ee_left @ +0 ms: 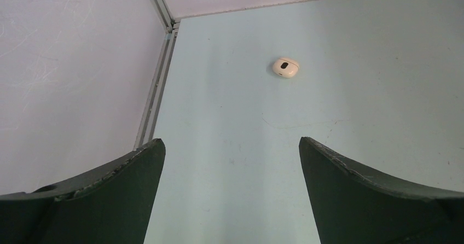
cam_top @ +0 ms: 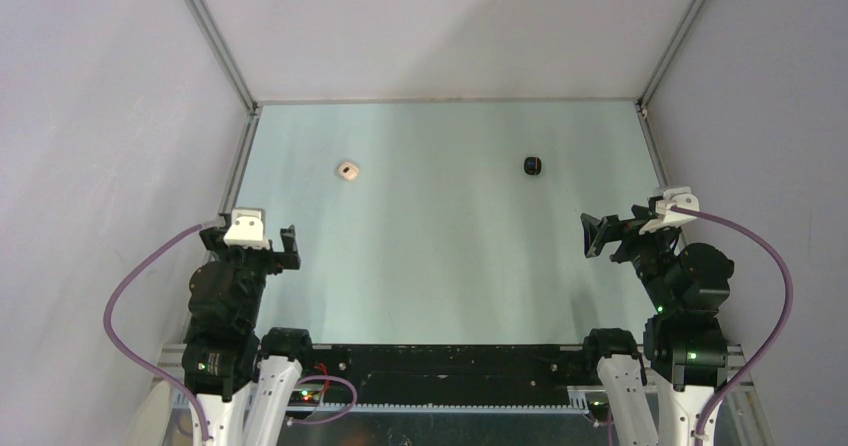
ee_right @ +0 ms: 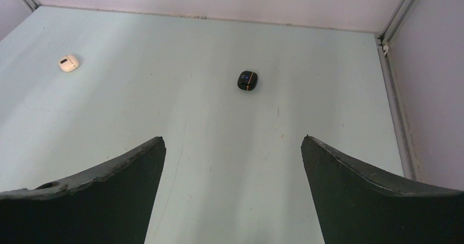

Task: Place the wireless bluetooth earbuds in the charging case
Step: Reset both arms

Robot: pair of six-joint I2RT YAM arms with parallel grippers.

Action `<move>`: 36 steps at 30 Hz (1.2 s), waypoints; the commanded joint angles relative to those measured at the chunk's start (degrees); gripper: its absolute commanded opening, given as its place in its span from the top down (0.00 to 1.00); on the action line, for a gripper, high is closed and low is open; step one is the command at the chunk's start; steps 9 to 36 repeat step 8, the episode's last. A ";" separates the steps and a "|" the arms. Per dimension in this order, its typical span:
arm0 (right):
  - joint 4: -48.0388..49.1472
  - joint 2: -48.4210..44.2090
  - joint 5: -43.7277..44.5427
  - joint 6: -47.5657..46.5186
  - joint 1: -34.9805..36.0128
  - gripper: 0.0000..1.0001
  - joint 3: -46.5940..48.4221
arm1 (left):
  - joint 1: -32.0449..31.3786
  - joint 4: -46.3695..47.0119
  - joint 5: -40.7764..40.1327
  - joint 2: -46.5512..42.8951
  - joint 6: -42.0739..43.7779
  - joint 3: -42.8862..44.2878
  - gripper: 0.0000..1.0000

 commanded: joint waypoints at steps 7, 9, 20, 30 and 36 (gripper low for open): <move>2.32 -0.70 2.87 -0.23 0.00 0.01 -0.26 | 0.66 2.25 -1.17 0.10 -0.61 -0.32 0.01; 2.39 -0.75 2.67 -0.27 0.02 0.01 -0.28 | 0.66 2.33 -1.15 0.12 -0.67 -0.31 0.01; 2.39 -0.75 2.67 -0.27 0.02 0.01 -0.28 | 0.66 2.33 -1.15 0.12 -0.67 -0.31 0.01; 2.39 -0.75 2.67 -0.27 0.02 0.01 -0.28 | 0.66 2.33 -1.15 0.12 -0.67 -0.31 0.01; 2.39 -0.75 2.67 -0.27 0.02 0.01 -0.28 | 0.66 2.33 -1.15 0.12 -0.67 -0.31 0.01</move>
